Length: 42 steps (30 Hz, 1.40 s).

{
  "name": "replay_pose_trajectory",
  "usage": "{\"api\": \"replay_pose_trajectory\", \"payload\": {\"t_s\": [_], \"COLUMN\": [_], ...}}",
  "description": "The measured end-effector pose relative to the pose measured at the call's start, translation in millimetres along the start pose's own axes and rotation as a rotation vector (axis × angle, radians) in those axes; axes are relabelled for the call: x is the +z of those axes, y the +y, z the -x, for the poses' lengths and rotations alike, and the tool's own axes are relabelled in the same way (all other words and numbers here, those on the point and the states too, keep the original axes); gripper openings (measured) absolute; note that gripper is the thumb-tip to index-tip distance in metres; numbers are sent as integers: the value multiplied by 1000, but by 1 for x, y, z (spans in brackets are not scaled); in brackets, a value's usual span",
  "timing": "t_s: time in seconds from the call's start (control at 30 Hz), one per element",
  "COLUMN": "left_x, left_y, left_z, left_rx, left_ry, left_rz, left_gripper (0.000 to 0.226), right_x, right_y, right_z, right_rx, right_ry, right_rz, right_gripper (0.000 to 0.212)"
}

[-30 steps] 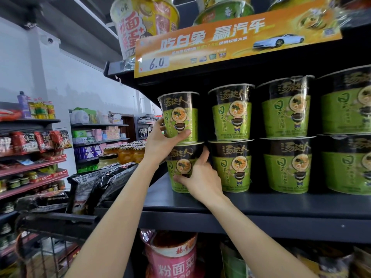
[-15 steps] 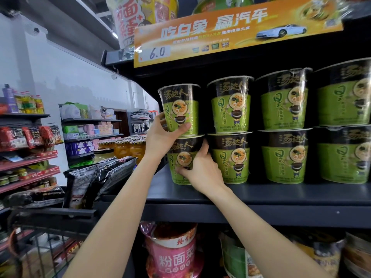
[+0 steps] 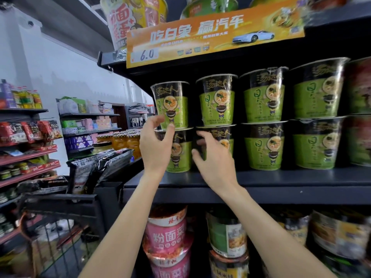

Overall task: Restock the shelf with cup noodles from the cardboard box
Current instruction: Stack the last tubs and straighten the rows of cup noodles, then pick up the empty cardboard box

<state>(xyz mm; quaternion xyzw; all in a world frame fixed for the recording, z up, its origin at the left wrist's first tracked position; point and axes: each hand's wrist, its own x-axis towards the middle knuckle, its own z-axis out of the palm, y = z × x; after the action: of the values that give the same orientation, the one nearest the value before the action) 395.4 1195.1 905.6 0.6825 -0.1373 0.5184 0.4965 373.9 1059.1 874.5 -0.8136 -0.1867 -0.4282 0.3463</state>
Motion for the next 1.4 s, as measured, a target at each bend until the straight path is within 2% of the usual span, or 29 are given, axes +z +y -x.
{"api": "replay_pose_trajectory", "payload": {"t_s": [0.13, 0.27, 0.4, 0.5, 0.6, 0.77, 0.9, 0.97, 1.07, 1.13, 1.27, 1.4], "left_x": [-3, 5, 28, 50, 70, 108, 148, 172, 219, 257, 350, 440], "left_y": [41, 76, 102, 122, 142, 180, 199, 201, 203, 212, 232, 268], "left_z": [55, 139, 242, 329, 415, 541, 629, 673, 735, 769, 829, 873], "left_rx": [111, 209, 160, 92, -93, -403, -568, -667, -691, -677, -790, -992], "left_ry": [2, -31, -157, -435, -746, -1221, -1484, -1599, -1708, -1803, -1971, -1974], "left_rz": [143, 185, 166, 117, 55, 35, 8, -35, -134, -168, -154, -121], "left_gripper": [7, 7, 9, 13, 21, 14, 20, 19, 14, 14, 13, 16], "right_x": [-41, -97, -164, -223, -282, -369, -416, -435, -463, -486, -540, -596], "right_y": [16, 46, 87, 115, 139, 171, 200, 220, 259, 288, 346, 406], "right_z": [33, 104, 205, 289, 372, 506, 601, 642, 689, 711, 734, 740], "right_rx": [-85, -230, -283, -187, 16, 413, 746, 1000, 1499, 1696, 1933, 2055], "right_ry": [216, 403, 361, 241, 134, 18, -53, -109, -213, -216, -133, 20], "right_rz": [-216, -165, -46, 41, 99, 263, 357, 415, 427, 434, 458, 457], "right_gripper": [27, 21, 14, 14, 12, 17, 21, 22, 32, 35, 33, 32]}}
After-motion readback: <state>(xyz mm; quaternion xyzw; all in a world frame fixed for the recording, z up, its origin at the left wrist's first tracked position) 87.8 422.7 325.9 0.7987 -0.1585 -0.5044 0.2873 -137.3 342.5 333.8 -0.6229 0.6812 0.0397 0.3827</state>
